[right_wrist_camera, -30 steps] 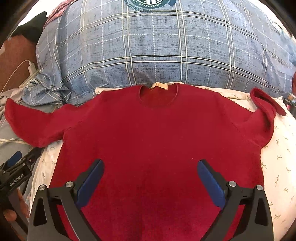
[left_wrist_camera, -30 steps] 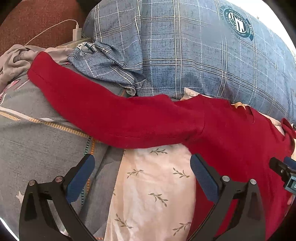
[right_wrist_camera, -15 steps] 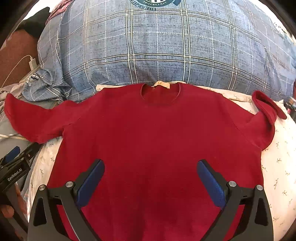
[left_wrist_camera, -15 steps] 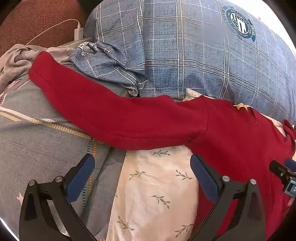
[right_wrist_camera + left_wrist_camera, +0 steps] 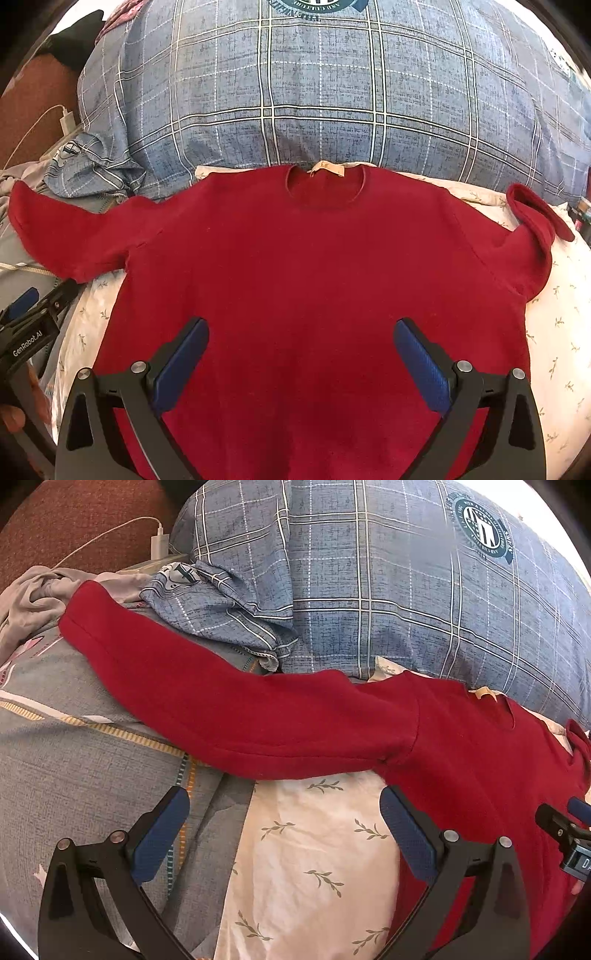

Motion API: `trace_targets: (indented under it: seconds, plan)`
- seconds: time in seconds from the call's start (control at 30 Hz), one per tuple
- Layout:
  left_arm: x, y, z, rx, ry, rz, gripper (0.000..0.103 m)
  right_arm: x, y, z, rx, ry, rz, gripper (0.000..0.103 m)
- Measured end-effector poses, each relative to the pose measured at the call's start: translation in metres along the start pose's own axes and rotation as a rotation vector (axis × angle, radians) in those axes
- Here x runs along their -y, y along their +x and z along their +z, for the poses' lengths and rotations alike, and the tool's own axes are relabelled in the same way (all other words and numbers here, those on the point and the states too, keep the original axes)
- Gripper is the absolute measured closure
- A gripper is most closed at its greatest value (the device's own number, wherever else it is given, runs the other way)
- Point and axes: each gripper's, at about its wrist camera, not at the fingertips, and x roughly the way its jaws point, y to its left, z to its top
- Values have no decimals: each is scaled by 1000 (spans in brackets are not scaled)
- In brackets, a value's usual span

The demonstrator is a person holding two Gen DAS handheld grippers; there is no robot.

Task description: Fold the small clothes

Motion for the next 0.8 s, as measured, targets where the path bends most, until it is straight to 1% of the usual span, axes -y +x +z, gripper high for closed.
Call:
trace_targets:
  seconds: [0.6,0.8]
  plan:
    - [1,4,1,-2,-4,8,0,1,8,-5,-22,-6,20,3]
    - [0,4,1,-3,-7,6,0,-2,7,-4,-15,-22,27,3]
